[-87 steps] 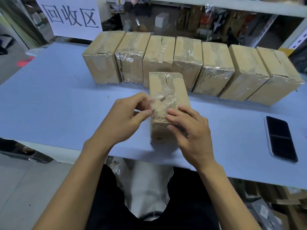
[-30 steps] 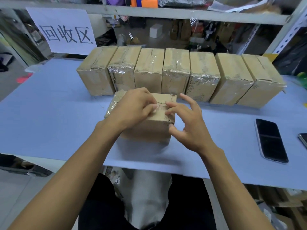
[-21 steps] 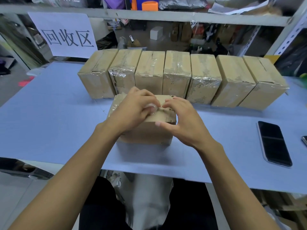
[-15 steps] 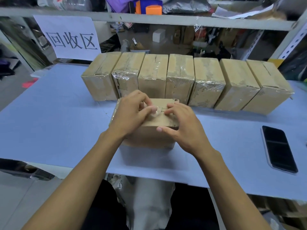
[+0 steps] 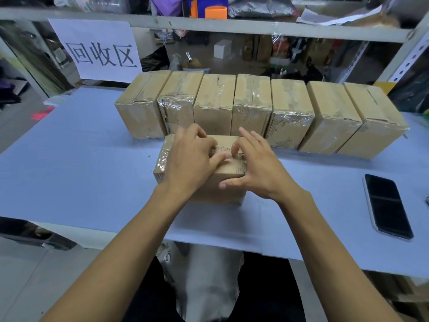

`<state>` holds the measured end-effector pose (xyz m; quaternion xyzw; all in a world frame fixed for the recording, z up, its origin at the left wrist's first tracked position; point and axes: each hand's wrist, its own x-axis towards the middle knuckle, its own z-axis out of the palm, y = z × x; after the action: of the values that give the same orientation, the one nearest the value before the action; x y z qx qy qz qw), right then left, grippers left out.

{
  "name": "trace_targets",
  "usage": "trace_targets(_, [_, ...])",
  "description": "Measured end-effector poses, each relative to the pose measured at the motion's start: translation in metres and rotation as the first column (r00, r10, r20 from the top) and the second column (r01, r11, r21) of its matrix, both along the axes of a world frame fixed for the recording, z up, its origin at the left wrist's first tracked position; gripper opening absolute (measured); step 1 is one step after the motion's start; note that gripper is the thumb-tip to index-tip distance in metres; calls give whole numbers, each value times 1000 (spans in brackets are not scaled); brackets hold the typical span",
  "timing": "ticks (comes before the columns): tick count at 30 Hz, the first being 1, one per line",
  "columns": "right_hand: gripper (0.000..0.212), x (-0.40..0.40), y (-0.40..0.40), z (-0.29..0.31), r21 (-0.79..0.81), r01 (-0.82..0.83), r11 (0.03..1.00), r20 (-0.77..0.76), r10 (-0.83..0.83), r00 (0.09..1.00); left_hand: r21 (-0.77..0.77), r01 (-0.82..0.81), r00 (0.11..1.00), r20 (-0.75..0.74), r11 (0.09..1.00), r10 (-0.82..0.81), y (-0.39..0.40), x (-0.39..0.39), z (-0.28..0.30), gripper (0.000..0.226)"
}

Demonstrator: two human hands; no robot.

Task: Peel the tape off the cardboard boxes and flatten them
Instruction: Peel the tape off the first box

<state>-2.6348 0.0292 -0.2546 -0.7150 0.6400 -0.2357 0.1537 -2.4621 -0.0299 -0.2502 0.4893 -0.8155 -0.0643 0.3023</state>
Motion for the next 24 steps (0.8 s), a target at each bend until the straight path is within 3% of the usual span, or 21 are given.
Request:
trace_targets(5, [74, 2, 2, 8, 14, 60, 998, 100, -61, 993, 54, 20, 996, -87, 998, -16, 10, -7, 13, 12])
trace_targets(10, [79, -13, 34, 8, 54, 31, 998, 94, -36, 995, 50, 113, 975, -197, 992, -101, 38, 0, 19, 26])
trace_targets(15, [134, 0, 40, 7, 58, 86, 995, 114, -92, 989, 29, 24, 985, -174, 999, -19, 49, 1, 8, 22])
trace_targets(19, [124, 17, 31, 2, -8, 64, 998, 33, -64, 997, 73, 51, 977, -213, 996, -34, 49, -1, 12, 29])
trace_targets(24, [127, 16, 32, -7, -28, 70, 997, 53, -69, 996, 74, 116, 986, -125, 991, -106, 39, 2, 14, 14])
